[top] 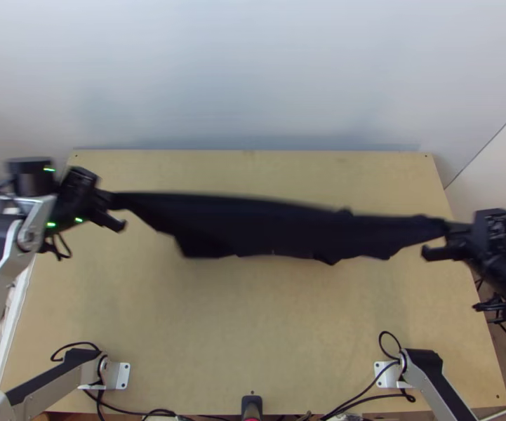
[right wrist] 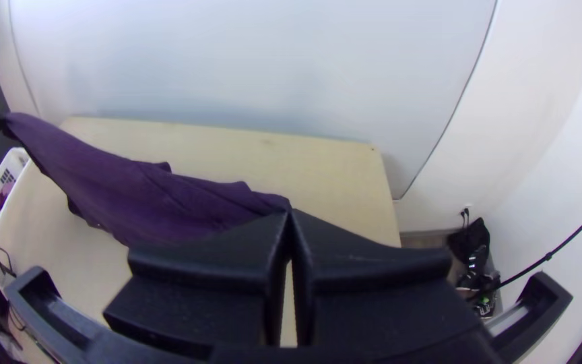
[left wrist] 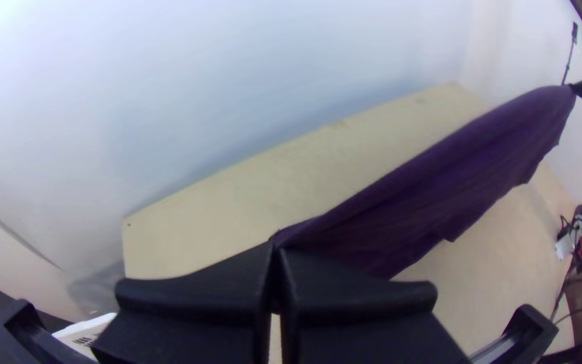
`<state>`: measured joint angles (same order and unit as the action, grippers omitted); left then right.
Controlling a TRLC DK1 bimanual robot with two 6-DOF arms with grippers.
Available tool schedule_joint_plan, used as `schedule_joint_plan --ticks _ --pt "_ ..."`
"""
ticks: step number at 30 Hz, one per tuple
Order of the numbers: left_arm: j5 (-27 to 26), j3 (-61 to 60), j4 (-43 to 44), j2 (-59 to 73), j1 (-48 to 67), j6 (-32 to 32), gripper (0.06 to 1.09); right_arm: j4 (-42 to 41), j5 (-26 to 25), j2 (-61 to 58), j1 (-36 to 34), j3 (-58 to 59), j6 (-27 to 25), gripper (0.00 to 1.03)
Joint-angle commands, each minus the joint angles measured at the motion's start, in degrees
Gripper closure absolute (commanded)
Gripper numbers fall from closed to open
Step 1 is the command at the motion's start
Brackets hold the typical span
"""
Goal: Fold the t-shirt
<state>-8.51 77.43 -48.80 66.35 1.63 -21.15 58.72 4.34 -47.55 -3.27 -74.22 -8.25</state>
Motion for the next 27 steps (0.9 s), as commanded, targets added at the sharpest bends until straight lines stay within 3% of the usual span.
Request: schedule_joint_plan --ticks 1,8,13,17,19,22,23,24,27 --pt "0.43 3.08 1.33 -4.47 -4.27 3.83 1.04 -2.82 -0.21 1.14 -1.3 -2.51 1.75 1.0" --pt "0.43 -7.56 -6.58 -11.68 6.63 -2.14 1.04 8.34 -0.21 5.98 7.93 7.95 -2.3 1.0" --pt "0.43 -19.86 -17.03 -19.33 20.78 -4.25 1.0 16.78 0.06 11.08 19.88 21.83 0.96 1.0" --pt "0.34 -31.46 -25.82 -23.37 27.73 -10.93 0.98 15.29 0.23 10.64 20.41 27.37 -0.71 1.0" --pt "0.34 -33.22 -27.93 -23.28 28.34 -13.31 0.93 15.72 0.23 7.38 20.76 29.04 -3.88 1.0" --pt "0.34 -30.85 -31.01 -19.94 30.01 -15.42 0.8 15.99 0.14 3.96 22.16 30.71 -6.16 1.0" --pt "0.34 -30.67 -31.98 -18.71 30.1 -16.56 0.66 16.08 0.14 3.17 22.43 30.71 -6.25 1.0" --pt "0.43 -30.49 -32.5 -17.83 30.1 -17.53 0.44 16.08 0.14 2.46 22.69 30.71 -6.51 1.0" --pt "0.52 -29.26 -31.1 -16.78 29.66 -19.11 0.29 15.55 0.14 1.23 22.87 30.01 -6.78 1.0"
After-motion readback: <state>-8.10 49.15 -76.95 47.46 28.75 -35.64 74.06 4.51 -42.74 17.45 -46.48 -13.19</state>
